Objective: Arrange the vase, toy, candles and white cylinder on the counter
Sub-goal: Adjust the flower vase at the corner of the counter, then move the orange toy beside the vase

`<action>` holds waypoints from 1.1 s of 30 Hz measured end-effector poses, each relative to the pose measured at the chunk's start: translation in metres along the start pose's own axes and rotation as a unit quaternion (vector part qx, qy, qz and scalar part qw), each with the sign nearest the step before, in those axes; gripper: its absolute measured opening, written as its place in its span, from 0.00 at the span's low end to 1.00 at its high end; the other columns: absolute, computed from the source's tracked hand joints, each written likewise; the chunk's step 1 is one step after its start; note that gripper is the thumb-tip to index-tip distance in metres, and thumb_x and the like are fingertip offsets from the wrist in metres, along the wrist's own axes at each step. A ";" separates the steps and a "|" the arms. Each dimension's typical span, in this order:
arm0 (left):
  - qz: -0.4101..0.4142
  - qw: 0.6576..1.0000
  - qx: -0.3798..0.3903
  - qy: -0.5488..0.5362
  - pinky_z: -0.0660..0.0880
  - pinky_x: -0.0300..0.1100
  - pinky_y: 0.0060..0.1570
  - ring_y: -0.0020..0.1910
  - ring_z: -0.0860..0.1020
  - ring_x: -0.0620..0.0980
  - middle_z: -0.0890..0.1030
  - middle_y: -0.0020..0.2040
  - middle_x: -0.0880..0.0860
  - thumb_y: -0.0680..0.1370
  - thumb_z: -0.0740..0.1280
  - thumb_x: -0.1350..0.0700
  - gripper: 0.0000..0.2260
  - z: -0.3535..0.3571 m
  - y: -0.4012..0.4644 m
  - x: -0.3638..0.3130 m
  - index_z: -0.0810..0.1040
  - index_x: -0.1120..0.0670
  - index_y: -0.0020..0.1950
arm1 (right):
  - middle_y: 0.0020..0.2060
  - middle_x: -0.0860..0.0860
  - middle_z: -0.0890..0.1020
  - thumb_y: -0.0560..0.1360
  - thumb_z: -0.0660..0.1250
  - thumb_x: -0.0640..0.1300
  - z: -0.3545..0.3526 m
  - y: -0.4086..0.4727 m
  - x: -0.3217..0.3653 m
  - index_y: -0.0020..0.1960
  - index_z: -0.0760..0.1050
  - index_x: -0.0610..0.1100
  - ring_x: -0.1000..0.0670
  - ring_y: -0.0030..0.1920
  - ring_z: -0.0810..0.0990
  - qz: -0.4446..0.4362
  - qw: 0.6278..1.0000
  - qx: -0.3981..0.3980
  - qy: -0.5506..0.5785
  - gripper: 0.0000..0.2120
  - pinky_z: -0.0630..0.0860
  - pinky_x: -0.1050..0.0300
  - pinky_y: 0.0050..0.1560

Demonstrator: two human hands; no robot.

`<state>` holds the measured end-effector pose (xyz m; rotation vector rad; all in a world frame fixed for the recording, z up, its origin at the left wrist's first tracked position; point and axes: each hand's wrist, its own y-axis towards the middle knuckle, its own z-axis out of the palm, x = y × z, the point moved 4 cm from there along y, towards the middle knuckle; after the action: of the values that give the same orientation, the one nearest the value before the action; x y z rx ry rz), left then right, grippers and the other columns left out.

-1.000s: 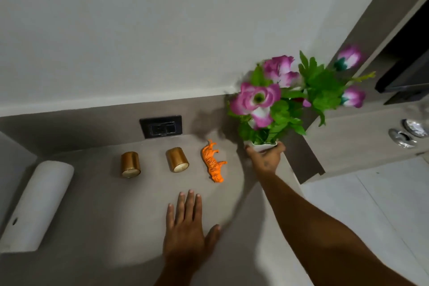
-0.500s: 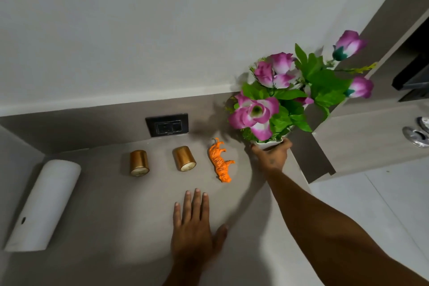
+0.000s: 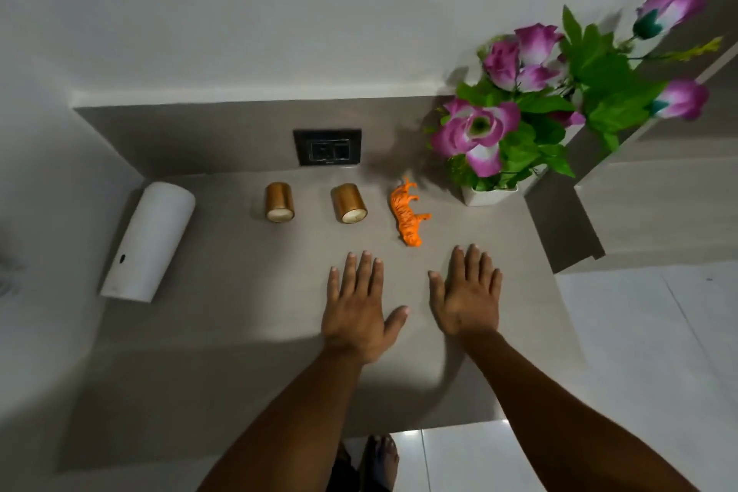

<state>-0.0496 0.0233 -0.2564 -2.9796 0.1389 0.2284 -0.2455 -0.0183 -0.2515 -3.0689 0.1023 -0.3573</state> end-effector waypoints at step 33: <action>0.015 0.998 -0.032 -0.048 0.51 0.66 0.77 0.82 0.50 0.61 0.56 0.82 0.59 0.78 0.52 0.26 0.43 0.008 0.002 0.001 0.55 0.55 0.82 | 0.23 0.47 0.80 0.73 0.72 0.58 -0.036 0.142 0.078 0.33 0.78 0.43 0.50 0.22 0.80 0.332 0.781 -0.033 0.529 0.20 0.77 0.60 0.26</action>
<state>-0.0499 0.0229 -0.2643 -3.0240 0.1684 0.3863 -0.1870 -0.1670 -0.2066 -2.1997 1.1636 -1.8926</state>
